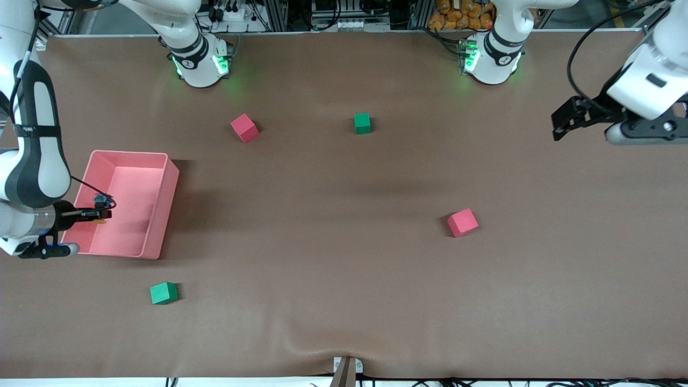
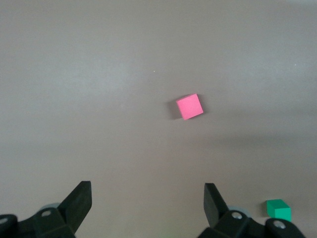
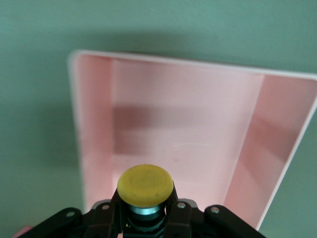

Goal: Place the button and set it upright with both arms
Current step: 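Lift the button out of the bin and carry it toward table center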

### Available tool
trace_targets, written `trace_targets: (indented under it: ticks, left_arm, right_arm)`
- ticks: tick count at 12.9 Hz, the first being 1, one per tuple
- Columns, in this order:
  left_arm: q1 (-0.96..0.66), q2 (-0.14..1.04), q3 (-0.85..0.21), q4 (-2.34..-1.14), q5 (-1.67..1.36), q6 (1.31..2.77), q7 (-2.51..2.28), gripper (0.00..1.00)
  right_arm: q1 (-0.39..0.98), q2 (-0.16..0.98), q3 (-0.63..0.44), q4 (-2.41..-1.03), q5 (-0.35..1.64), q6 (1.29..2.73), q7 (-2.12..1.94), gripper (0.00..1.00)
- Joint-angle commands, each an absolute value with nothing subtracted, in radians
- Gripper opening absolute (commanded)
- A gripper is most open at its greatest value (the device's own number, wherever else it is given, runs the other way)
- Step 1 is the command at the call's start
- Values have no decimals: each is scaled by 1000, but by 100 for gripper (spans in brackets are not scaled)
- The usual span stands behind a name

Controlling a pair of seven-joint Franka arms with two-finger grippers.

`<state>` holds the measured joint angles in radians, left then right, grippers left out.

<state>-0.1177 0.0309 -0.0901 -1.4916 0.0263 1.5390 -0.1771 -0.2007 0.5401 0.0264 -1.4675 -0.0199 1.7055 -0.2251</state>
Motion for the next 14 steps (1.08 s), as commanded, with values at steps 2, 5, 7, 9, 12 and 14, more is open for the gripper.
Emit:
trace_targets:
  ticks: [2, 5, 7, 9, 12, 14]
  left_arm:
    - [-100, 51, -87, -1474, 51, 1548, -167, 100]
    - [-51, 51, -71, -1479, 61, 1542, -161, 100]
    - [-32, 49, -69, -1479, 60, 1540, -166, 100]
    - [-2, 40, -69, -1477, 60, 1539, -163, 100]
    - [17, 38, -69, -1477, 58, 1531, -163, 100]
    - [28, 44, -68, -1482, 58, 1531, -164, 100]
  right_arm:
    - [-56, 548, 38, -1350, -21, 1608, -5, 0]
    - [72, 558, 55, -1324, 124, 1635, 155, 0]
    - [179, 584, 55, -1310, 135, 1737, 170, 0]
    - [274, 633, 64, -1305, 141, 1840, 358, 0]
    - [418, 707, 66, -1305, 143, 2012, 509, 0]
    - [490, 759, 66, -1302, 143, 2109, 561, 0]
